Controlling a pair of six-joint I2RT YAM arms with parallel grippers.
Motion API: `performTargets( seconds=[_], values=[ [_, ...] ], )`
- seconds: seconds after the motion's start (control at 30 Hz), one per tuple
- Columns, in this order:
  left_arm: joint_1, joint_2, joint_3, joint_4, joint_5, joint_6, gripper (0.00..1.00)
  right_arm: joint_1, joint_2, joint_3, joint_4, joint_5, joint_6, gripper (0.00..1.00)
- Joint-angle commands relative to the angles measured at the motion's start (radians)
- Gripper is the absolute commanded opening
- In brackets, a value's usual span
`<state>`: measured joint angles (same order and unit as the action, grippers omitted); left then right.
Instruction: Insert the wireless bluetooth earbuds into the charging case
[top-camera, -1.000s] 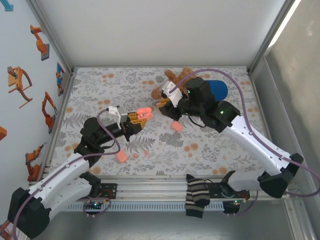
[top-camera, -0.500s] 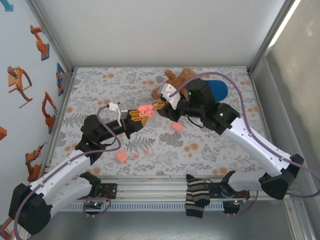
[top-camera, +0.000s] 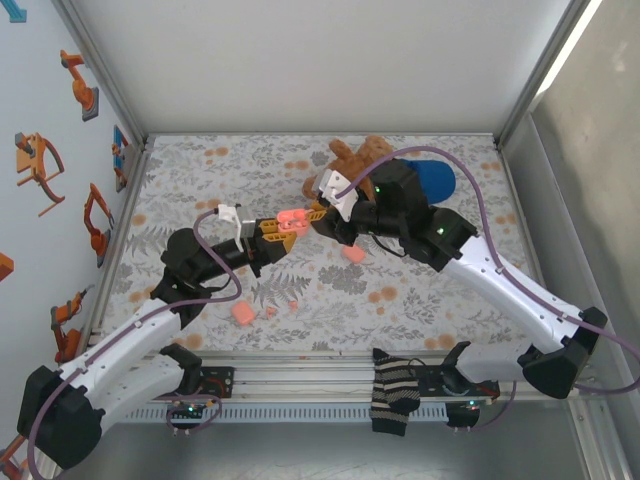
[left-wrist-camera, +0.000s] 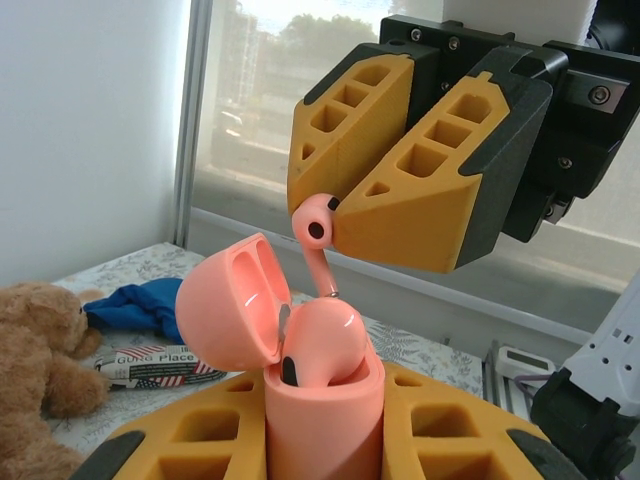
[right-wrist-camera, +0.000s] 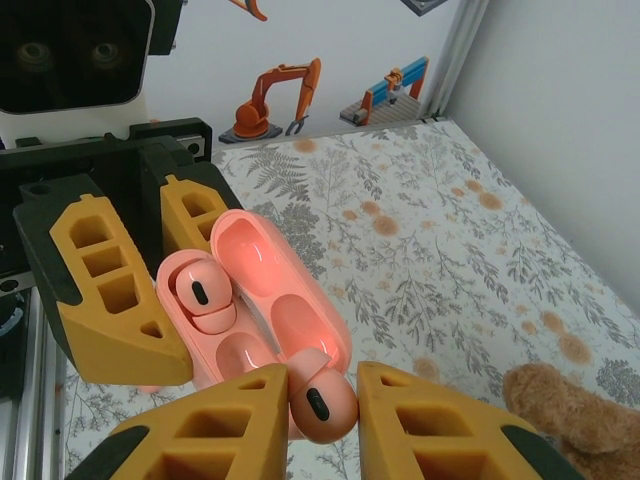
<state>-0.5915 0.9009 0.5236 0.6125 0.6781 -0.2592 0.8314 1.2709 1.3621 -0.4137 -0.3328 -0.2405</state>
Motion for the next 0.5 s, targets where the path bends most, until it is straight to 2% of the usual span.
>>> performTargets(
  seconds=[0.0, 0.47],
  values=[
    [-0.008, 0.005, 0.033, 0.018, 0.022, 0.003, 0.00, 0.011, -0.010, -0.002, 0.037, -0.014, -0.014, 0.23],
    [-0.011, -0.008, 0.034, 0.030, 0.019, -0.002, 0.00, 0.020, -0.001, -0.020, 0.038, -0.009, -0.020, 0.23]
  ],
)
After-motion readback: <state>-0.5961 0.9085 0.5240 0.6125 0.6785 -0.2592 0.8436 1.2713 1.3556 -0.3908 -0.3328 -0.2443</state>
